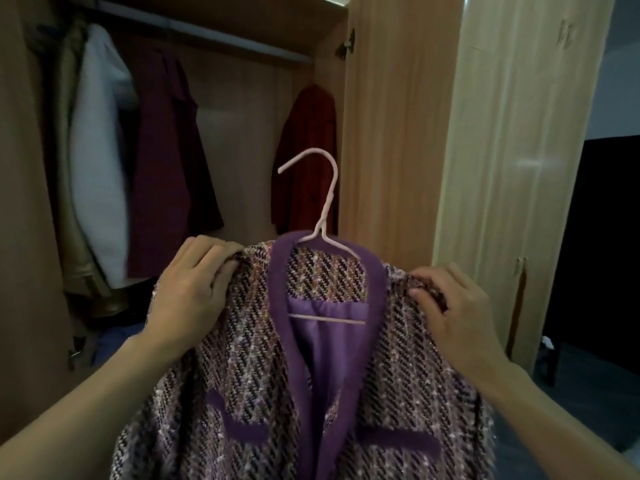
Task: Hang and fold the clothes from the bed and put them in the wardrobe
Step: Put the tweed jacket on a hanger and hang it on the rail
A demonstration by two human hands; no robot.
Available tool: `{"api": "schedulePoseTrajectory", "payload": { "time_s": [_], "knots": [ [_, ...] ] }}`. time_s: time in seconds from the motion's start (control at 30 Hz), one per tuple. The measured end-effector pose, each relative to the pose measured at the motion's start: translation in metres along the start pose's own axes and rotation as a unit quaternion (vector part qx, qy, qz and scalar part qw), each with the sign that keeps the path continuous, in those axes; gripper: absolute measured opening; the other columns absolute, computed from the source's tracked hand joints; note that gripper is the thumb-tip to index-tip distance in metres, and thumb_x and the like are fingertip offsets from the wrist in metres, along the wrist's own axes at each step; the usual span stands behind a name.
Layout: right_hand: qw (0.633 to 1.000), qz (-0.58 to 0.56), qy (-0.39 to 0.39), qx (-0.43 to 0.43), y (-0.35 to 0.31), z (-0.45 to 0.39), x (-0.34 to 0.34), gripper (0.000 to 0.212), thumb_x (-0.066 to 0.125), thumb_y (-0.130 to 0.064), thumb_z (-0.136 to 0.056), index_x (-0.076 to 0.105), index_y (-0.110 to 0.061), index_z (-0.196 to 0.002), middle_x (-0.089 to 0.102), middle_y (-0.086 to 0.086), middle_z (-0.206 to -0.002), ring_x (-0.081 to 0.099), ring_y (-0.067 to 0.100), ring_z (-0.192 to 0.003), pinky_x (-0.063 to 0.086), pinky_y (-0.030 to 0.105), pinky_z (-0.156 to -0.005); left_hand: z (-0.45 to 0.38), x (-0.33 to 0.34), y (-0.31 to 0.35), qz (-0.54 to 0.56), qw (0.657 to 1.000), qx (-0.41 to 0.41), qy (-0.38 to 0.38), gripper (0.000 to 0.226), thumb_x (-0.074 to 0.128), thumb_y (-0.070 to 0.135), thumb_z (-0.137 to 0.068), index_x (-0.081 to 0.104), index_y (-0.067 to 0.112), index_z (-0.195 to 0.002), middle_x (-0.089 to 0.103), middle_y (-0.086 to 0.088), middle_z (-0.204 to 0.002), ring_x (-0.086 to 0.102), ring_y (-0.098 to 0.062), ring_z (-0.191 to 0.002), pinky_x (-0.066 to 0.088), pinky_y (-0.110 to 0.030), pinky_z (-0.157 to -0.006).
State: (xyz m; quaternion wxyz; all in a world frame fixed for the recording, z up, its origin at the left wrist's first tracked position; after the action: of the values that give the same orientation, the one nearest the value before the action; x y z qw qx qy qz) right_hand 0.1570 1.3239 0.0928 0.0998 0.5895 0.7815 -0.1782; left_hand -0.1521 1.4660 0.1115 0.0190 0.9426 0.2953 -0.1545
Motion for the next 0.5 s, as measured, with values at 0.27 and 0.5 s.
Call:
{"api": "schedulePoseTrajectory", "payload": {
  "time_s": [0.27, 0.5],
  "knots": [
    [0.998, -0.009, 0.038, -0.043, 0.029, -0.043, 0.022, 0.014, 0.067, -0.005, -0.09, 0.069, -0.007, -0.104, 0.061, 0.004, -0.096, 0.056, 0.017, -0.086, 0.041, 0.02, -0.08, -0.014, 0.03, -0.009, 0.012, 1.0, 0.006, 0.014, 0.023, 0.049, 0.009, -0.098, 0.066, 0.001, -0.112, 0.057, 0.001, -0.106, 0.052, -0.007, -0.097, 0.037, -0.009, -0.092],
    [0.993, -0.027, 0.07, -0.095, 0.048, -0.067, 0.044, 0.014, 0.073, 0.004, -0.082, 0.068, 0.0, -0.095, 0.057, 0.004, -0.089, 0.051, 0.013, -0.081, 0.04, 0.013, -0.079, -0.025, 0.055, -0.005, -0.008, 0.998, 0.024, 0.057, 0.025, 0.049, 0.01, -0.099, 0.066, -0.001, -0.113, 0.058, -0.004, -0.104, 0.054, -0.012, -0.095, 0.04, -0.013, -0.091]
  ]
}}
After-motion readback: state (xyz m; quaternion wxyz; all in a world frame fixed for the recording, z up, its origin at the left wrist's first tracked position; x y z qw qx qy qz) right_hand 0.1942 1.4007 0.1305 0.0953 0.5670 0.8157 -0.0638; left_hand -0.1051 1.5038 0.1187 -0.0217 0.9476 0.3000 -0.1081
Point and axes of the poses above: each hand's wrist, its own z-axis away from the middle knuckle, its own x-axis out of the palm, y = z × x, the point moved 5 cm from there along -z, towards the middle knuckle
